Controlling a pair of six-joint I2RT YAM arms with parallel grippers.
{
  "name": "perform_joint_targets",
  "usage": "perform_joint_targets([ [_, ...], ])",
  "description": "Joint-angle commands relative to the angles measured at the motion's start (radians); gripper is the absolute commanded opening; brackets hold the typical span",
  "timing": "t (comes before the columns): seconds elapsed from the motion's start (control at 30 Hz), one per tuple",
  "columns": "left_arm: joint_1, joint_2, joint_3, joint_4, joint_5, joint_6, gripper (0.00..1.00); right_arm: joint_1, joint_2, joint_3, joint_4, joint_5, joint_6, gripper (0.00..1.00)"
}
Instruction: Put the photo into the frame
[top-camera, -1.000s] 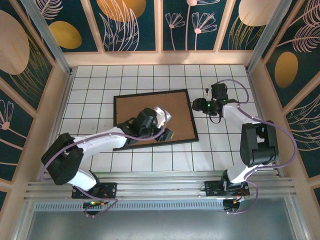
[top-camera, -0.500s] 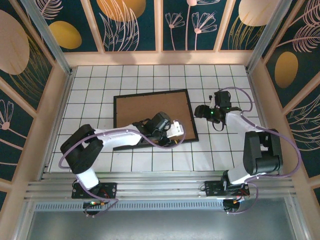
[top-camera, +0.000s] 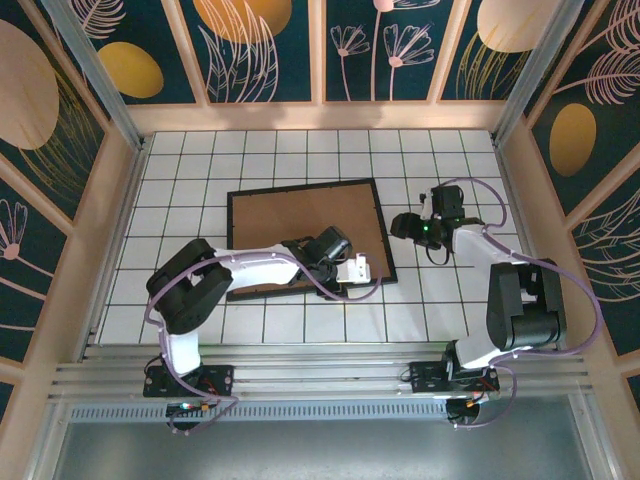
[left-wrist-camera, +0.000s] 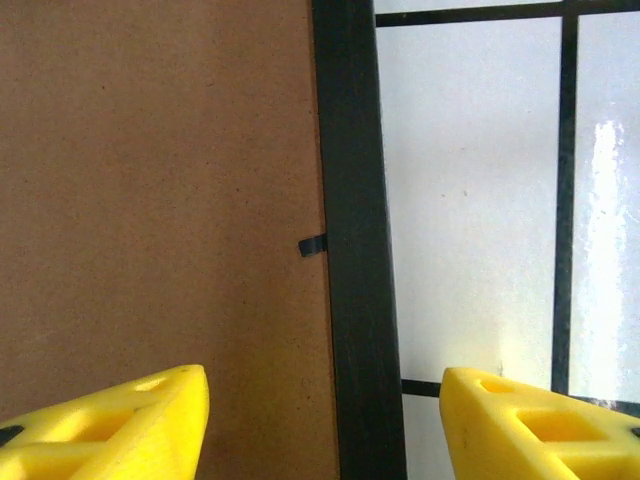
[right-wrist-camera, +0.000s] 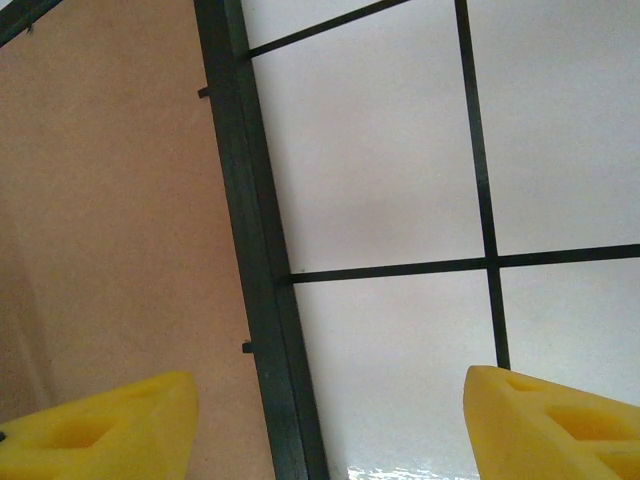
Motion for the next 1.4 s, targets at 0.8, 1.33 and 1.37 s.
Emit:
perform_joint_targets([
  [0.8, -0.006, 0.028, 0.013, -0.026, 0.004, 0.026, 0.31, -0.011, 0.014, -0.033, 0.003, -0.038, -0.001, 0.67],
  [1.33, -0.005, -0.012, 0.001, 0.026, -0.019, -0.062, 0.11, -0.009, -0.015, -0.088, -0.014, -0.147, 0.025, 0.66],
  [1.37, -0.006, -0.016, -0.001, 0.031, -0.018, -0.07, 0.11, -0.009, -0.016, -0.094, -0.014, -0.157, 0.027, 0.66],
])
